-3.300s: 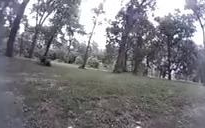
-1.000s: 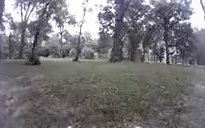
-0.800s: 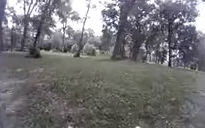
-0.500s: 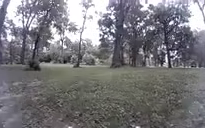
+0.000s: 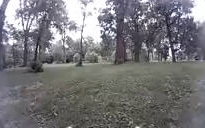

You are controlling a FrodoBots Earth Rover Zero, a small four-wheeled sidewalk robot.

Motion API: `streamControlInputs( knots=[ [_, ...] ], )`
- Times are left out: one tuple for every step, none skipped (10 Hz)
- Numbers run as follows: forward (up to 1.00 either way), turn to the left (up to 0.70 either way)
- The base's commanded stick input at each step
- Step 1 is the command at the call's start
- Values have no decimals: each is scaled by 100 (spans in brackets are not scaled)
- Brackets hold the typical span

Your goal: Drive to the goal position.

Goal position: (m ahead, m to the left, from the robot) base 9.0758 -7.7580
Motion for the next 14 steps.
streamControlInputs(
  knots=[
    [70,-12],
    [70,-12],
    [70,-11],
    [70,-13],
    [70,-10],
    [70,-3],
    [70,0],
    [70,0],
    [70,0],
    [70,0],
    [70,0],
    [70,0],
    [70,0],
    [70,-2]
  ],
)
